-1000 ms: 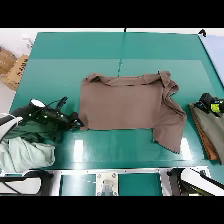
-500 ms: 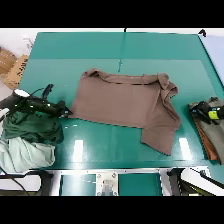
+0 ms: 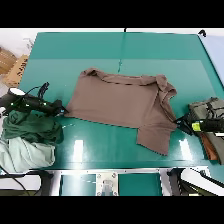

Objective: Fold the shirts.

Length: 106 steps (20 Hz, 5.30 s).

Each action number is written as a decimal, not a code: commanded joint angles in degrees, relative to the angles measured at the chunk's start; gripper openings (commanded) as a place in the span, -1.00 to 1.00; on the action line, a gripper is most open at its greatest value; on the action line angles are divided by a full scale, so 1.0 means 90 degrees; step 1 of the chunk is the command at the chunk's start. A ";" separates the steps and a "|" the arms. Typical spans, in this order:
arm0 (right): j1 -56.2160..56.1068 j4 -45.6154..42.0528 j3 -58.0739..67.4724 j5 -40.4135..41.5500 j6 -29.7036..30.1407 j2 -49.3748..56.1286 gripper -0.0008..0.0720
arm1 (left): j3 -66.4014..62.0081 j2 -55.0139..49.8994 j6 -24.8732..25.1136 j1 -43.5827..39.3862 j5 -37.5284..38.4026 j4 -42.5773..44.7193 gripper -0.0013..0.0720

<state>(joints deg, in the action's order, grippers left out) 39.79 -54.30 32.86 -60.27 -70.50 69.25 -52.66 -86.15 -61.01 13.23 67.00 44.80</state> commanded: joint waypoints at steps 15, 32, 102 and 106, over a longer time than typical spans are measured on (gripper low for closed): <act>0.0005 0.3274 0.3109 -0.2013 0.0386 -0.0993 -0.93 | -0.2761 0.1634 -0.0126 0.0010 0.1280 -0.0534 -0.91; 0.1015 0.3019 0.7570 -0.0041 -0.0789 -0.3223 -0.93 | -0.6450 0.4114 -0.0848 0.0010 -0.0068 0.0809 -0.90; 0.0755 -0.2424 0.1013 -0.1649 -0.2431 -0.1464 0.05 | 0.1897 0.2569 -0.2776 -0.1668 -0.0085 0.1447 0.64; 0.0835 -0.2242 0.0095 -0.1345 -0.2482 -0.1610 0.10 | 0.2735 0.2533 -0.3371 -0.2749 -0.2108 0.0889 0.64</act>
<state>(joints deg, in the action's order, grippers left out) 45.95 -75.64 40.75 -74.76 -91.44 57.52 -34.85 -65.23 -87.33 -6.15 62.37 55.70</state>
